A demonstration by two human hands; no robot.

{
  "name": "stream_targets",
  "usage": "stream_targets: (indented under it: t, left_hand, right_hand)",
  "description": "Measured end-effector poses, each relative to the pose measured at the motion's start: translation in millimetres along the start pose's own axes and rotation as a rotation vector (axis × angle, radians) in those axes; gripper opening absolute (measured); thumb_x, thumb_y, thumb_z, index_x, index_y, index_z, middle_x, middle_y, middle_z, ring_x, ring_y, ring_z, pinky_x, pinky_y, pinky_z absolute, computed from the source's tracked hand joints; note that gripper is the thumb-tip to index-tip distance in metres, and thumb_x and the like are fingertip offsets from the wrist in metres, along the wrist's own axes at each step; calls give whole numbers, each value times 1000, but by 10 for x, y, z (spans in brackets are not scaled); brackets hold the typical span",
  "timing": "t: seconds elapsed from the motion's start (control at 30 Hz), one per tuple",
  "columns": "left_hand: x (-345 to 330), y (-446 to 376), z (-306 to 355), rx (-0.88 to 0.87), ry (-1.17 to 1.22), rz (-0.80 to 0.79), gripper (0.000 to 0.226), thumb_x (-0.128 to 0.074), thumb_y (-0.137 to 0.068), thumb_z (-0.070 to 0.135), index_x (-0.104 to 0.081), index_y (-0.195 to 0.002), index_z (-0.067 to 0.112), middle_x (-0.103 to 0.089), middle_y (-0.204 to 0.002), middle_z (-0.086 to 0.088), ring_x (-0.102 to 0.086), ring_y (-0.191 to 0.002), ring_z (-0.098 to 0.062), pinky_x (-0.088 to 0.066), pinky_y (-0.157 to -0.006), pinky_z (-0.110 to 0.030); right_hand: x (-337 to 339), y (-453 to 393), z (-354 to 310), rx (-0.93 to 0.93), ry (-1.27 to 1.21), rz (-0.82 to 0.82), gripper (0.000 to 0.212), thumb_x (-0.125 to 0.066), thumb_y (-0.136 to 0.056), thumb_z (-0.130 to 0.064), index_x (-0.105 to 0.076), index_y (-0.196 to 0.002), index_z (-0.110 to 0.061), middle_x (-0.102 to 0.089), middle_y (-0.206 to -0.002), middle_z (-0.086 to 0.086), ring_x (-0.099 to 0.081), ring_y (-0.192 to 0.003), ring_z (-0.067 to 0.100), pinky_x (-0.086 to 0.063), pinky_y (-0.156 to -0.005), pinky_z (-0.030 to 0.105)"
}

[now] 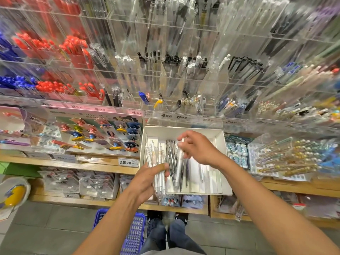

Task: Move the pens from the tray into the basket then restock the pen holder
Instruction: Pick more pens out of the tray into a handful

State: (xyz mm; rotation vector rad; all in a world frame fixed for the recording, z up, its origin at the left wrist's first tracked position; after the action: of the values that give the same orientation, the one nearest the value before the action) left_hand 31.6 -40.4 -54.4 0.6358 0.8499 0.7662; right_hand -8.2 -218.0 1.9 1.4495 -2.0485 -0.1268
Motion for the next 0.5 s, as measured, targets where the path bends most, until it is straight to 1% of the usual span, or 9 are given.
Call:
stream_targets:
  t: [0.03, 0.07, 0.13, 0.23, 0.3, 0.33, 0.4, 0.47, 0.5]
  left_hand:
    - [-31, 24, -19, 34, 29, -18, 106, -88, -63, 14, -30, -150, -2, -71, -99, -16, -71, -86, -27, -58, -71, -43]
    - [-53, 32, -32, 58, 36, -31, 94, -87, -65, 17, -40, -144, -3, -71, -97, -16, -72, -77, -25, -58, -62, -38]
    - [-100, 18, -43, 78, 22, -59, 76, -87, -63, 24, -58, -129, 1, -73, -91, -13, -73, -74, -24, -58, -57, -35]
    - [-149, 10, -44, 67, 23, -112, 75, -93, -61, 20, -60, -126, 4, -72, -86, -12, -71, -70, -24, -59, -59, -36]
    - [-163, -7, -34, 45, -33, -123, 90, -100, -47, 21, -58, -124, 0, -70, -79, -12, -68, -66, -22, -60, -68, -41]
    - [-157, -13, -27, 24, -71, -115, 94, -101, -41, 23, -58, -122, -1, -70, -77, -11, -67, -65, -22, -57, -83, -48]
    - [-149, -18, -16, -16, -121, -91, 97, -99, -38, 26, -58, -121, -4, -72, -82, -14, -69, -76, -26, -32, -112, -63]
    - [-100, -28, -3, -24, -157, -64, 93, -95, -42, 23, -57, -121, -10, -73, -93, -21, -68, -94, -34, -16, -117, -67]
    - [-72, -34, 7, -26, -165, -58, 86, -93, -44, 22, -59, -116, -11, -73, -90, -20, -67, -94, -33, -14, -117, -67]
  right_hand:
    - [-84, 1, -77, -1, -71, -31, 6, -59, -96, -22, -54, -98, -23, -64, -69, 0, -65, -56, 9, -50, -55, 21]
    - [-162, -6, -129, -6, -116, -45, 8, -60, -95, -21, -53, -99, -21, -64, -68, 2, -64, -57, 12, -51, -57, 24]
    - [-269, -25, -170, -9, -175, -30, 11, -62, -94, -21, -54, -100, -17, -65, -66, 3, -64, -57, 14, -52, -59, 28]
    - [-345, -38, -145, 17, -214, 44, 15, -72, -87, -27, -61, -96, -21, -63, -66, -6, -63, -58, 11, -53, -60, 28]
    - [-398, -30, -107, 49, -235, 57, 18, -75, -83, -28, -66, -98, -23, -60, -67, -11, -61, -58, 7, -52, -61, 25]
    - [-418, -22, -94, 64, -257, 47, 19, -75, -83, -29, -68, -100, -24, -60, -68, -13, -60, -58, 5, -51, -61, 24]
    - [-395, -39, -24, 58, -330, 52, 17, -71, -86, -31, -68, -103, -32, -64, -82, -12, -60, -57, 4, -49, -59, 22]
    - [-199, -117, 180, -17, -348, 213, 13, -61, -92, -32, -65, -105, -32, -66, -99, -4, -62, -60, 6, -48, -55, 19]
    - [-55, -153, 341, -91, -289, 328, 13, -57, -95, -28, -63, -106, -27, -66, -104, 1, -64, -64, 9, -49, -55, 19]
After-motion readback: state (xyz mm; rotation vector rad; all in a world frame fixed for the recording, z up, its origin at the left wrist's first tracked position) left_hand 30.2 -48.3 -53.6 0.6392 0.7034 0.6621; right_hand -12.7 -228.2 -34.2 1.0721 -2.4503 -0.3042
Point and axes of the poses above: each hand's wrist, its own y-axis away from the middle knuckle, its own x-axis out of the back of the hand, z = x × y, the point moved 7 cm from there along -y, towards the middle knuckle
